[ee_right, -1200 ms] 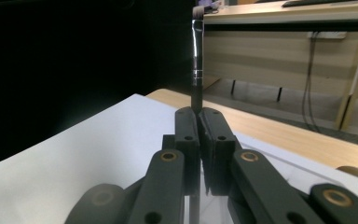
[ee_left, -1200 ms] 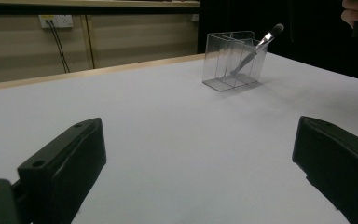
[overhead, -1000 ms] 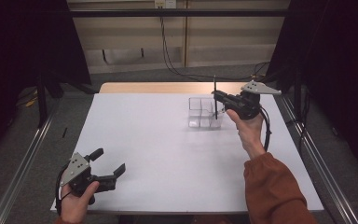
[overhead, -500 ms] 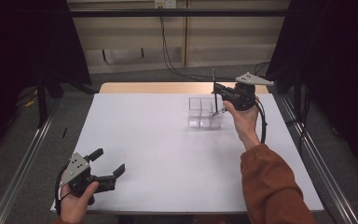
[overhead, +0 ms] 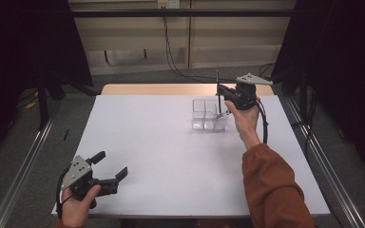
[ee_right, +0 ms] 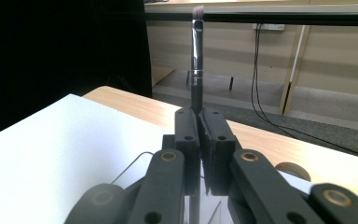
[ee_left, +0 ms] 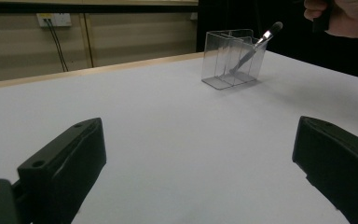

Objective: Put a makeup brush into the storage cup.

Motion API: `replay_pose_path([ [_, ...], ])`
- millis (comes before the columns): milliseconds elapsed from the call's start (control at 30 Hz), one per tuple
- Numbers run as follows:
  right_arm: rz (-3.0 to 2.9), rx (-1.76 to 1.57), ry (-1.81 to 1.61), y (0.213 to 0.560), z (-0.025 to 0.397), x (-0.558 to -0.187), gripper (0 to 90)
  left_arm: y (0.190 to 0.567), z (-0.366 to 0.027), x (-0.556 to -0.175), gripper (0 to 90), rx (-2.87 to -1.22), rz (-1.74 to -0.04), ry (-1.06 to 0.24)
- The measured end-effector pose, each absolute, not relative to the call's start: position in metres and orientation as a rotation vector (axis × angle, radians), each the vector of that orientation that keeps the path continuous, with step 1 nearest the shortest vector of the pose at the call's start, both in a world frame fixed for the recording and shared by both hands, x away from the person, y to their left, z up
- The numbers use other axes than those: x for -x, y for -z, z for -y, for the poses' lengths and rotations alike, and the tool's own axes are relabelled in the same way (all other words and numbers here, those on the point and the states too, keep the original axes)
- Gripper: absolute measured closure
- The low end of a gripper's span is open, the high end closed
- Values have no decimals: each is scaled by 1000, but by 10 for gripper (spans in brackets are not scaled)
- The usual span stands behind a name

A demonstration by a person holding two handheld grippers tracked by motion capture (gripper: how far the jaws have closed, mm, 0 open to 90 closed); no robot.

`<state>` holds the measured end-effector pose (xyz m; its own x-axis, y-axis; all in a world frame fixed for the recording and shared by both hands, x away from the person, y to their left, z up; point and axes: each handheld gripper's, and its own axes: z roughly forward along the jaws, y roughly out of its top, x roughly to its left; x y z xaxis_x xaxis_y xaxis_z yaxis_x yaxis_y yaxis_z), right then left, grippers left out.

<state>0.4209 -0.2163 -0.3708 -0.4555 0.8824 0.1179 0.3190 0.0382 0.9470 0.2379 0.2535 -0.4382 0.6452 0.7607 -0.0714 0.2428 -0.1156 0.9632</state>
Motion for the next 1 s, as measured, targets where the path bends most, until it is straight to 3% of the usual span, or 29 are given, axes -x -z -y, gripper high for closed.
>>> replay_pose_path([
  [1000, -1825, -1245, -1410, 389, 216, -428, 860, 438, -253, -238, 28, -1674, -827, -540],
])
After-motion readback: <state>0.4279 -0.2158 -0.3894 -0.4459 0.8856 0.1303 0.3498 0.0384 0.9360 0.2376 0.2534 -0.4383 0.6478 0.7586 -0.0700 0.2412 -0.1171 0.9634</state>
